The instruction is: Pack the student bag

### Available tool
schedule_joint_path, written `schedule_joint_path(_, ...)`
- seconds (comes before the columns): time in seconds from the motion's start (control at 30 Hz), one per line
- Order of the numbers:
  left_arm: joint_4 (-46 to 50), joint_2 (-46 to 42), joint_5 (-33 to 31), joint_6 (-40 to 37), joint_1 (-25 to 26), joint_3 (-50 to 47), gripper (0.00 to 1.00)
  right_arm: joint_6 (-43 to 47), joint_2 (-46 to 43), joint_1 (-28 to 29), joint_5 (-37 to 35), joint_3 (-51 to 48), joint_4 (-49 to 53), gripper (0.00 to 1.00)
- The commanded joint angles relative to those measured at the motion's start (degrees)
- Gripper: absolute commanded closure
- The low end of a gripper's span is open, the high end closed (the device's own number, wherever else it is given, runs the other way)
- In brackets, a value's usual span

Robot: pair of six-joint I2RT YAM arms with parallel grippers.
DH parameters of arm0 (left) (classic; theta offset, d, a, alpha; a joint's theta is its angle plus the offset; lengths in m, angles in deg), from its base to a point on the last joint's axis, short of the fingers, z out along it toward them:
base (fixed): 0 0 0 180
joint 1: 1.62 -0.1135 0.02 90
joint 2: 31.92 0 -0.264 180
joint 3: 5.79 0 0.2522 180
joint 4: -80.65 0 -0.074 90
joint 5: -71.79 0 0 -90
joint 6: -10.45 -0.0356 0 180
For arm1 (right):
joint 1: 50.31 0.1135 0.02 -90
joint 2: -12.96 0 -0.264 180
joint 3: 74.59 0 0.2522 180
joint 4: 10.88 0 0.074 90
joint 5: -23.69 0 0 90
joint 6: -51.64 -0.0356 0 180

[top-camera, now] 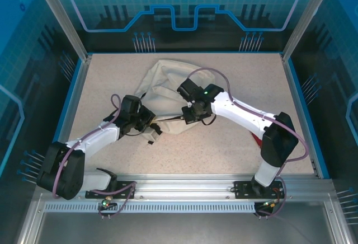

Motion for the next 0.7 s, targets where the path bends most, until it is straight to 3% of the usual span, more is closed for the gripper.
schedule_joint_path(0.0, 5.3, -1.5, -6.9, -3.4, -1.0, -0.9, 0.99, -1.5, -1.7, -2.7, -5.3, -1.4, 3.7, 1.0)
schedule_joint_path(0.43, 7.9, -2.0, -4.3, -10.7, -8.5, 0.7, 1.0, 1.3, 1.4, -2.8, 4.9, -0.2, -0.6, 1.0)
schedule_joint_path(0.67, 8.5, -1.8, -4.5, -11.4, -10.1, 0.4, 1.0, -3.1, -0.2, -3.6, -6.3, -0.4, 3.5, 1.0)
